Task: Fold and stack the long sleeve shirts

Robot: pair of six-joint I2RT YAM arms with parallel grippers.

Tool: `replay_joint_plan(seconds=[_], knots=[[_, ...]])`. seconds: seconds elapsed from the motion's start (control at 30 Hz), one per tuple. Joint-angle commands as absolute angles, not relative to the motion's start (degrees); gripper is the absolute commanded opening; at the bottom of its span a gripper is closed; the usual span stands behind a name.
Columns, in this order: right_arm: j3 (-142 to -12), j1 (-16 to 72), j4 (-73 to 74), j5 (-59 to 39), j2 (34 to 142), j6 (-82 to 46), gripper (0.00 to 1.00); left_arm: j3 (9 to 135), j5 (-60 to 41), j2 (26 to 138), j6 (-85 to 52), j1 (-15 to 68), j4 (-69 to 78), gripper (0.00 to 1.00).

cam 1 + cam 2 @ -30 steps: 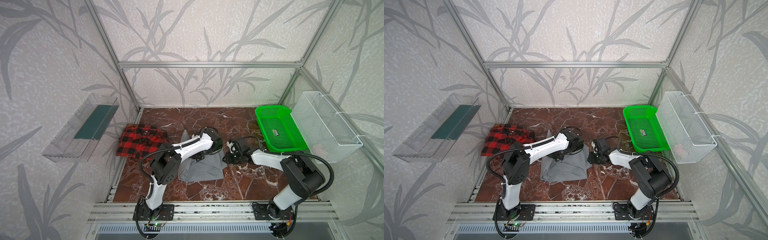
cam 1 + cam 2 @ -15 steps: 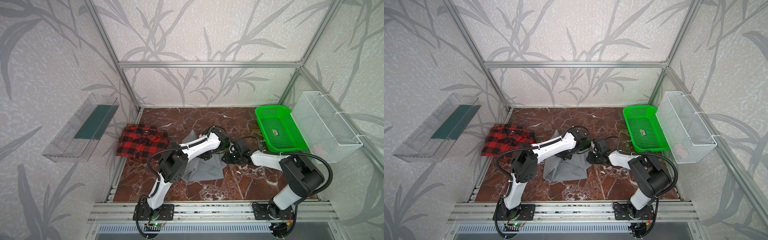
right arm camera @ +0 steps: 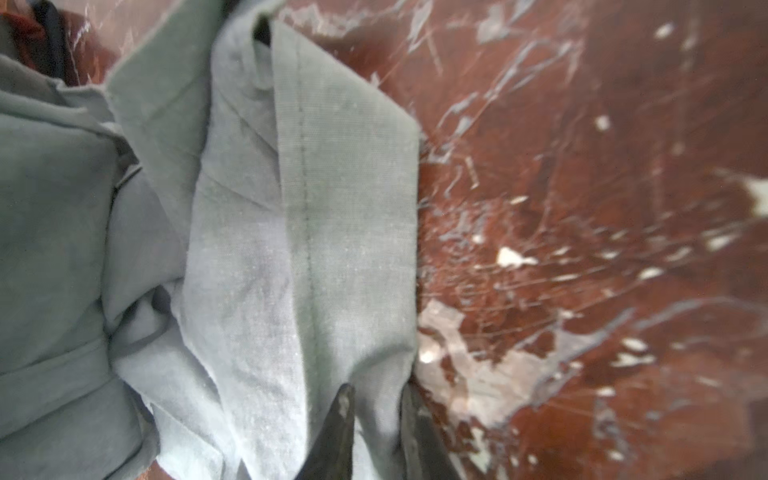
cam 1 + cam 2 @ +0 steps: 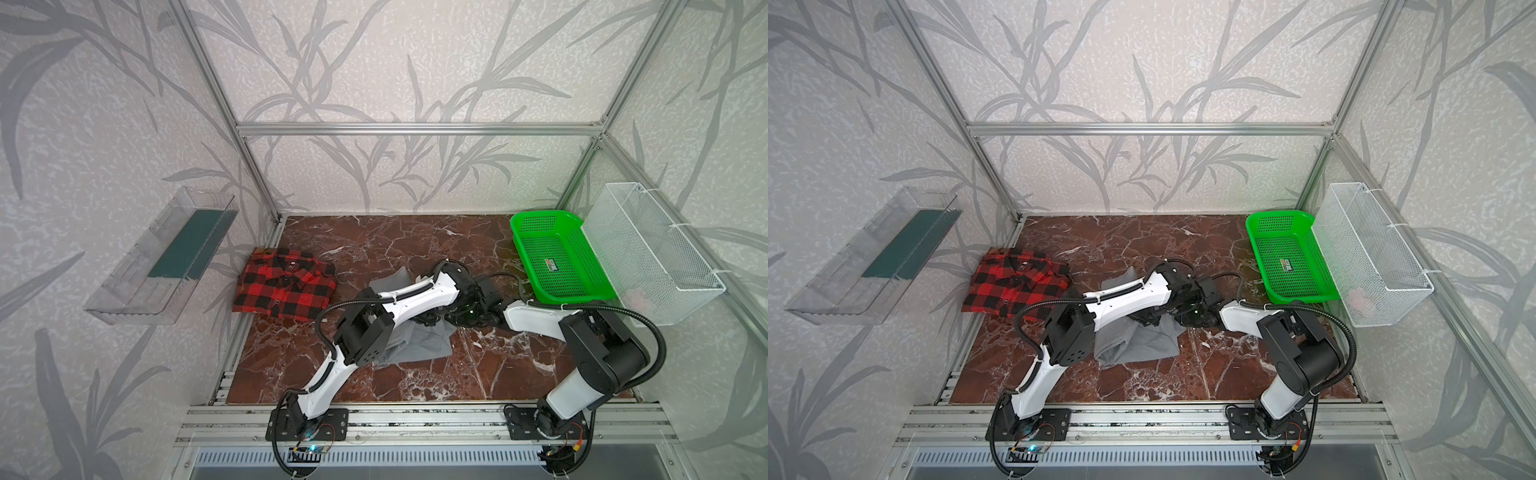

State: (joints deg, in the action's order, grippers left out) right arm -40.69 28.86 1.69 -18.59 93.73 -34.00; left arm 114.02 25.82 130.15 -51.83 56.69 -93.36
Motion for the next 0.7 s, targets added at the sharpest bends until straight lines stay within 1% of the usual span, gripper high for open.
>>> replay_joint_plan(seconds=[0.0, 0.1, 0.13, 0.17, 0.2, 0.43, 0.6, 0.67], knots=[[-39.12, 31.68, -0.19, -16.61, 94.92, -34.37, 0.22, 117.50, 24.82, 134.56, -51.29, 57.51, -102.92, 0.00], [-39.02, 31.96, -0.02, -16.56, 94.88, -34.53, 0.22, 118.88, 24.49, 136.27, -50.92, 57.53, -102.92, 0.01], [-38.91, 32.07, 0.00, -16.59, 94.92, -34.58, 0.22, 119.15, 24.70, 136.58, -51.08, 57.49, -102.92, 0.09], [-38.78, 32.09, 0.08, -16.53, 94.99, -34.63, 0.22, 119.31, 24.79, 136.74, -51.20, 57.51, -102.92, 0.26], [-38.76, 32.24, 0.14, -16.59, 95.00, -34.67, 0.22, 119.51, 24.74, 137.03, -51.15, 57.50, -102.92, 0.32], [-38.75, 32.92, 0.49, -16.27, 94.99, -35.40, 0.22, 124.56, 22.94, 137.94, -50.35, 57.48, -102.92, 0.42], [-38.57, 33.10, 0.34, -15.78, 94.18, -35.60, 0.22, 131.88, 19.93, 137.68, -48.96, 57.54, -102.96, 0.47], [-38.59, 33.13, 0.25, -15.65, 93.89, -35.60, 0.22, 135.28, 18.36, 137.57, -48.78, 57.51, -102.92, 0.47]])
